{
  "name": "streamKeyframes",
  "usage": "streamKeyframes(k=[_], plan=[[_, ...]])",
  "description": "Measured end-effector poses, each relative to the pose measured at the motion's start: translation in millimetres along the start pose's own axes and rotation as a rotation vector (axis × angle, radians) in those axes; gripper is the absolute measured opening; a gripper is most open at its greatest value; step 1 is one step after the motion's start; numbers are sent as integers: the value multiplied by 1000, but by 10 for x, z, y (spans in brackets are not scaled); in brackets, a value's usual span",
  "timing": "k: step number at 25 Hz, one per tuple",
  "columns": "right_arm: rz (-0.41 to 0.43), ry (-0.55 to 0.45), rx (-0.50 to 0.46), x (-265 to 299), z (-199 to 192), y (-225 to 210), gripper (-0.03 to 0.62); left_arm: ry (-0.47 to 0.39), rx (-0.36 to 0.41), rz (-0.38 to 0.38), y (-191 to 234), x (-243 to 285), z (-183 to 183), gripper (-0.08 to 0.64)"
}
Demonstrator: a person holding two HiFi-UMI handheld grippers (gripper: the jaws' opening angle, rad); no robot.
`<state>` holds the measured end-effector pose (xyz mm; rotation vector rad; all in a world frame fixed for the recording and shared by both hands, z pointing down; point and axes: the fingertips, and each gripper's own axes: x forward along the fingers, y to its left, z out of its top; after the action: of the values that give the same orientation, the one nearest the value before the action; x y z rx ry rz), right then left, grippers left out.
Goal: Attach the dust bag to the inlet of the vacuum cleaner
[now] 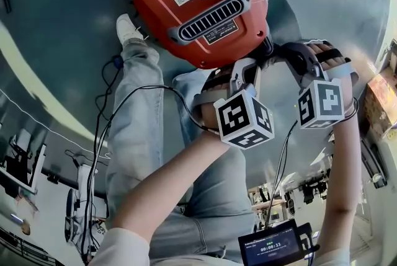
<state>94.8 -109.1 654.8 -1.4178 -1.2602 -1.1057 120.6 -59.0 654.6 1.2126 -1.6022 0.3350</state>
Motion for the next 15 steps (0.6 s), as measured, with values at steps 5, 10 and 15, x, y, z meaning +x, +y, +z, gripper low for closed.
streamKeyframes(k=[5, 10, 15], plan=[[-44, -18, -29, -108, 192, -47, 15, -26, -75, -2, 31, 90, -157, 11], [-16, 11, 55, 42, -47, -74, 15, -17, -28, 14, 20, -29, 54, 9], [-53, -43, 73, -105, 159, -134, 15, -55, -107, 20, 60, 76, -118, 9]])
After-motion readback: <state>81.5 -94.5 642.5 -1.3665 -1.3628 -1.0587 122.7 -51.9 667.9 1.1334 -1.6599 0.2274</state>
